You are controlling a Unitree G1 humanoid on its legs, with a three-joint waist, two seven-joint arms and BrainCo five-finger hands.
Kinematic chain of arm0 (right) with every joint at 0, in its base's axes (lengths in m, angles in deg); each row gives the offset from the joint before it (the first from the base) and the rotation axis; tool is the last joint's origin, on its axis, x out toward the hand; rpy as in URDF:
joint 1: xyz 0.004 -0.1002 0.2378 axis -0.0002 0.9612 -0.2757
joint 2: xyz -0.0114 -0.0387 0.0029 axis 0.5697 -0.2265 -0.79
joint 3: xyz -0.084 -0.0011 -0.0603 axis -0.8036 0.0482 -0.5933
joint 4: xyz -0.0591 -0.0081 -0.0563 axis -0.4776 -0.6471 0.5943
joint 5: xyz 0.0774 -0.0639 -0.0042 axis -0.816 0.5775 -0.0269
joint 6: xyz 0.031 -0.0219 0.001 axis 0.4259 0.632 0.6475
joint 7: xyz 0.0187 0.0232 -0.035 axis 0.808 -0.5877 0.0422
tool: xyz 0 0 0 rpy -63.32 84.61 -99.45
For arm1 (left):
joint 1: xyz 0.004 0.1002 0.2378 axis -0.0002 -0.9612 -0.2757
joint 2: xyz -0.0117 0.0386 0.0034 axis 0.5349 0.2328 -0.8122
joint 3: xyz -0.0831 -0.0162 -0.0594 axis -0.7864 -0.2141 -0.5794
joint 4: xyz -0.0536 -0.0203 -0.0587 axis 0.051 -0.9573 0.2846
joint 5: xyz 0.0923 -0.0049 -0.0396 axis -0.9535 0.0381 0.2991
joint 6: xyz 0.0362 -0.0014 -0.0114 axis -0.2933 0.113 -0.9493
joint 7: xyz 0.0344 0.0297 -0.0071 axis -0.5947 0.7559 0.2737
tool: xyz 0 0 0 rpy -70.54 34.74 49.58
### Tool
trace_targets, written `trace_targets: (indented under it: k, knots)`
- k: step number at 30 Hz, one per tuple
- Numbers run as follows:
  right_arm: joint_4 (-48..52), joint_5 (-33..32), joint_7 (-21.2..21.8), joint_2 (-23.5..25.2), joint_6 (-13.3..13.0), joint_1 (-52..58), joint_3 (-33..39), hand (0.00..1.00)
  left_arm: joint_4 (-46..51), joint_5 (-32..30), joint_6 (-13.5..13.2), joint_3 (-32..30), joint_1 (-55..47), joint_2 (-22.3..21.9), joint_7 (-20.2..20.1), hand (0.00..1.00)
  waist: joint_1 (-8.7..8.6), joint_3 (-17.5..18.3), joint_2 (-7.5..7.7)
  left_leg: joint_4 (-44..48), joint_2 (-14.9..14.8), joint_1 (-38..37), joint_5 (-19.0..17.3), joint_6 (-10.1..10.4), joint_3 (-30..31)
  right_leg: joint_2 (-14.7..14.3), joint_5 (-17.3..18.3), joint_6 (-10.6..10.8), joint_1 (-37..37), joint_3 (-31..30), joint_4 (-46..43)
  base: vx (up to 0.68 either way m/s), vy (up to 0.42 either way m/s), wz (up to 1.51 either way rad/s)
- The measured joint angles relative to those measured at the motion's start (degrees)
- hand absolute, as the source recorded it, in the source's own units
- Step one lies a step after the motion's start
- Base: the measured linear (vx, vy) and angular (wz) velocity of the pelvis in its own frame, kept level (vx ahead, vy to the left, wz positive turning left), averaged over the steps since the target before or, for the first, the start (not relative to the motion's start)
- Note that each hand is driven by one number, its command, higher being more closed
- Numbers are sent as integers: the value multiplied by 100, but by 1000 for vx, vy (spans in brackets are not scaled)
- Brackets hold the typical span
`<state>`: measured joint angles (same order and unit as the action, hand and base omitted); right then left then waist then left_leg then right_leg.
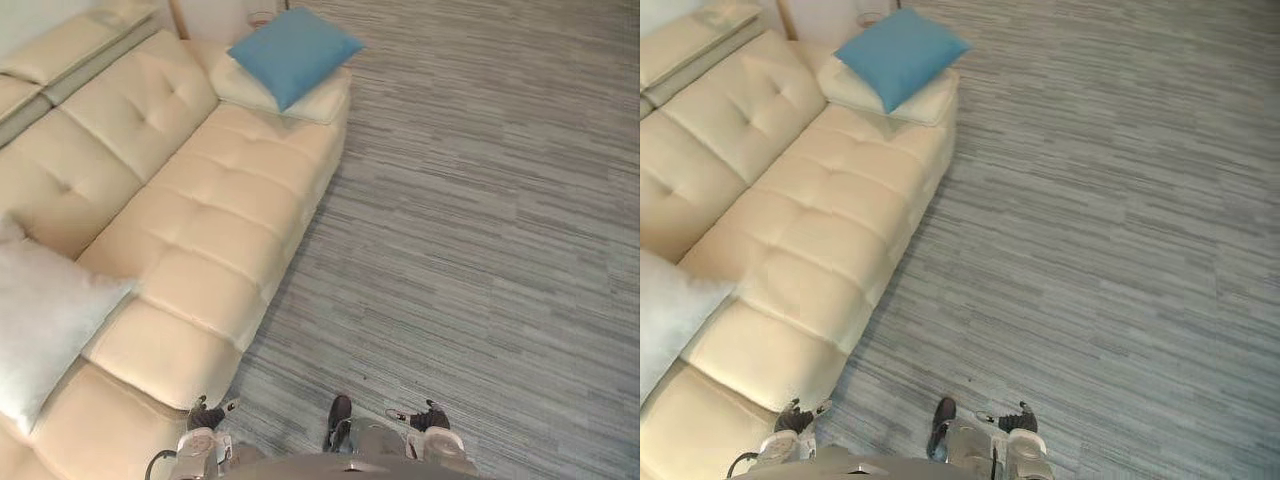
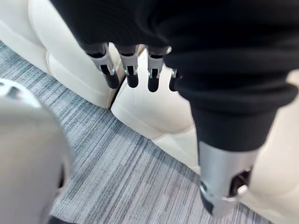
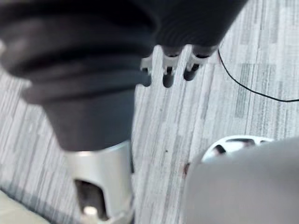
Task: Pick up cushions and gather them together orderly.
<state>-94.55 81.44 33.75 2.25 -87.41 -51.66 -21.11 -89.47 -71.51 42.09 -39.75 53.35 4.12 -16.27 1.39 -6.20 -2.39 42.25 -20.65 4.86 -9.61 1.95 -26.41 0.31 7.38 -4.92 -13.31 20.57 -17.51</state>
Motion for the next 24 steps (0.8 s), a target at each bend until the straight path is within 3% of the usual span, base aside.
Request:
trace_targets:
  k: [1,2,3,4,8,12,14,16,17,18,20,21,22,23,24]
  knots:
    - [1,-23,-16,0,2,-1,-38,0,76,5,-8,-39,-2,-20,-5,0,40,-77,54,617,-118,212,-97,27,268,-96,92,-75,142,-137,-39,136,-64,-60]
    - [30,-28,-38,18,5,-51,-130,0,139,6,-8,-48,-6,-18,-5,0,102,-73,34,1095,-36,412,-294,72,526,-164,166,-126,255,-336,-80,162,-43,-63]
    - [67,-33,-45,31,6,-59,-179,0,167,9,-10,-48,-10,-21,-5,0,121,-82,48,1235,67,531,-384,114,668,-197,182,-132,306,-428,-73,158,-12,-94]
    - [187,-58,-54,101,8,-86,-198,0,251,11,-21,-42,-16,-45,-2,0,198,-77,42,1238,351,800,-545,165,881,-278,189,-141,370,-720,0,183,16,-102]
    - [227,-85,-153,169,20,-235,-246,0,494,18,-73,-91,-46,-153,-3,0,379,-118,19,-203,952,1407,-687,121,1016,-363,167,-184,629,-1302,357,183,87,-95]
    - [218,-90,-171,154,27,-284,-296,0,605,61,-78,-131,-60,-224,2,0,511,-109,9,-2176,1225,1560,-212,195,1209,-379,276,0,791,-1771,496,263,166,-79]
    - [215,-93,-174,165,28,-306,-296,0,575,68,-73,-183,-61,-193,0,0,527,-23,23,-2325,1343,1549,282,-11,1371,-365,449,141,814,-2138,448,399,267,-82]
    - [217,-92,-172,188,27,-210,-300,0,580,76,-73,-204,-67,-173,-2,0,552,68,218,-2099,1527,1448,243,-284,1264,-153,758,473,805,-2337,120,445,283,-71]
    - [217,-91,-172,288,27,-133,-297,0,554,75,-68,-169,-64,-88,-3,0,557,121,396,-2090,1668,1296,63,-285,1114,25,954,829,668,-2342,-480,548,286,-44]
    - [218,-91,-169,365,31,-74,-298,0,500,66,-56,-91,-54,-11,-4,0,517,105,471,-1998,1761,1069,-117,-384,1043,191,1014,1227,326,-2287,-1632,467,196,-17]
    - [281,-96,-156,430,32,21,-360,0,394,48,29,52,-48,97,2,0,356,97,465,-1822,1820,676,-422,-488,1020,374,727,1749,-141,-2180,-3296,471,123,7]
    - [463,-94,-155,429,9,19,-366,0,329,-1,83,119,-53,129,5,0,329,68,420,-1876,1819,237,-648,-487,1004,590,666,1467,-396,-1848,-4118,557,93,3]
    - [482,-93,-156,428,0,21,-363,0,306,-1,94,121,-55,128,6,0,321,35,361,-1945,1816,101,-687,-481,1002,668,683,1325,-467,-1717,-4219,544,53,-10]
    - [542,-93,-155,437,-3,-21,-357,0,250,0,144,126,17,125,8,0,311,40,379,-2181,1785,-307,-828,-441,1006,892,809,1011,-665,-1204,-4156,529,8,-9]
    - [619,-93,-153,446,-3,-34,-346,0,240,1,158,141,34,120,8,0,308,30,382,-2269,1758,-461,-912,-400,1012,966,876,889,-795,-981,-3972,442,-27,-10]
